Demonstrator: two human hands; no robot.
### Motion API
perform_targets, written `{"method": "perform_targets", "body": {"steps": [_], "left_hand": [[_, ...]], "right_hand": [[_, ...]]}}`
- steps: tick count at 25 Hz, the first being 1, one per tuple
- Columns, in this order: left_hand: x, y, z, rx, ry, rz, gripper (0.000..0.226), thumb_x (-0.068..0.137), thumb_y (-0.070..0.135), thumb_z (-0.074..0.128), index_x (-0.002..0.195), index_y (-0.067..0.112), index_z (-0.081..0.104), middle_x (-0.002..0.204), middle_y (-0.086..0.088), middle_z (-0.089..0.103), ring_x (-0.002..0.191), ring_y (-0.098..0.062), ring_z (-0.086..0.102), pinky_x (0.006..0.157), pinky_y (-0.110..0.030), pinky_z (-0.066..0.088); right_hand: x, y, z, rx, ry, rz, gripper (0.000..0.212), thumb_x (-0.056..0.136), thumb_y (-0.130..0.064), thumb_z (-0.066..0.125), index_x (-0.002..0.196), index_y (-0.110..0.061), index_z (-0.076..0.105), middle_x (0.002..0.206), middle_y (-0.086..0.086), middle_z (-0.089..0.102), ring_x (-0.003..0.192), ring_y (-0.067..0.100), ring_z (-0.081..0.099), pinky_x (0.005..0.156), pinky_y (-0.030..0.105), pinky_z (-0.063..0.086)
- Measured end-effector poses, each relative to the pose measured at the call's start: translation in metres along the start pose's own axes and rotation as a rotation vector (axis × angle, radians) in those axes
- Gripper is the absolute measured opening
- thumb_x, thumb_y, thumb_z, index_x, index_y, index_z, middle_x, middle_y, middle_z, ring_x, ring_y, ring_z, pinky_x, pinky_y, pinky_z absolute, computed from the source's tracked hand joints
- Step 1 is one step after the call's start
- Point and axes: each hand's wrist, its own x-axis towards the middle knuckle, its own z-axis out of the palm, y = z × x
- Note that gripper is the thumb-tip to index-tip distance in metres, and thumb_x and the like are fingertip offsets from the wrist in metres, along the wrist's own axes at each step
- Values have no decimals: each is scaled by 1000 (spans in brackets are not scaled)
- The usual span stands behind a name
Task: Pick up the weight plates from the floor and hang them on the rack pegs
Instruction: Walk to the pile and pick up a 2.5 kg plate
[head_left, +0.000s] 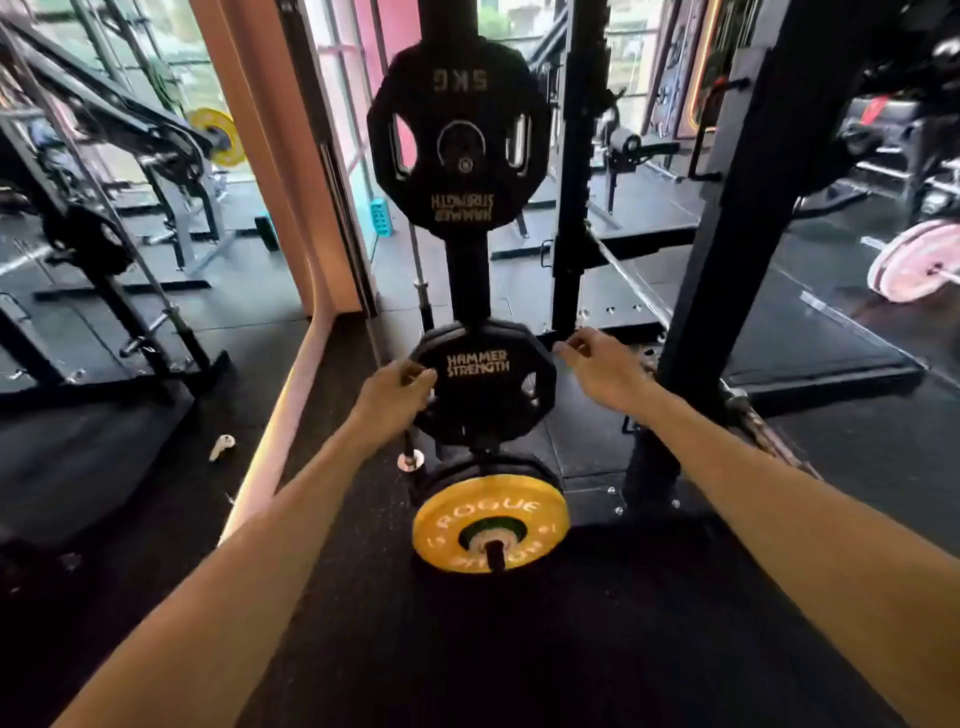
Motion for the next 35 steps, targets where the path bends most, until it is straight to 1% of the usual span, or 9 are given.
{"method": "perform_targets", "body": {"steps": [2,5,9,12,17,22,28,31,35], "left_hand": [[-27,-43,25,33,-109,-58,15,95,35,58,86,22,62,78,1,67,82,-28,68,69,-32,49],[-81,-104,56,98,-340,-135,20,96,37,57,100,19,62,91,0,65,90,-25,65,69,-31,50],[-144,-180,90,195,-605,-289,30,95,40,55,113,16,63,108,-6,68,92,-22,65,81,-36,53],[-183,-216,106,288,-766,-388,29,95,40,55,114,17,60,112,-8,65,101,-24,64,87,-37,53],[-254,-245,155,567,-1135,-323,34,98,40,50,122,15,54,107,-9,61,92,-24,61,76,-35,50],[-297,-221,221,771,-1343,-82,33,97,40,52,118,15,57,114,-11,65,100,-27,63,84,-36,51],[-359,-153,323,986,-1512,177,27,97,38,51,112,16,57,98,-5,62,85,-20,60,70,-31,49],[-398,-101,389,961,-1512,217,24,97,38,52,106,17,58,88,-2,62,78,-18,59,67,-30,48],[-428,-29,463,805,-1408,179,22,99,36,51,107,18,60,103,-7,64,92,-23,61,84,-38,50]], "right_hand": [[-36,37,33,-14,-28,87,23,98,-34,52,85,-15,53,72,-4,52,78,21,52,67,29,36],[-109,83,82,-8,-94,258,26,98,-37,51,95,-12,57,84,1,56,82,21,53,71,31,38],[-207,129,131,56,-160,540,26,98,-42,48,92,-18,55,80,-1,54,72,18,53,62,31,40],[-274,156,154,48,-199,701,29,100,-42,45,96,-16,55,82,-2,54,75,17,52,69,32,40],[-419,212,162,124,-128,1042,27,99,-37,50,106,-13,59,103,6,63,95,24,59,77,33,43],[-545,252,133,210,66,1307,21,97,-34,54,99,-14,60,104,10,67,92,25,61,72,31,44],[-679,299,93,342,288,1539,28,96,-33,53,102,-7,63,90,11,63,78,25,57,61,28,42],[-732,330,65,445,362,1588,28,96,-32,54,103,-6,63,86,12,60,78,25,56,67,29,44],[-777,366,13,567,434,1621,24,97,-30,53,93,-8,62,89,14,61,82,27,60,69,33,46]]}}
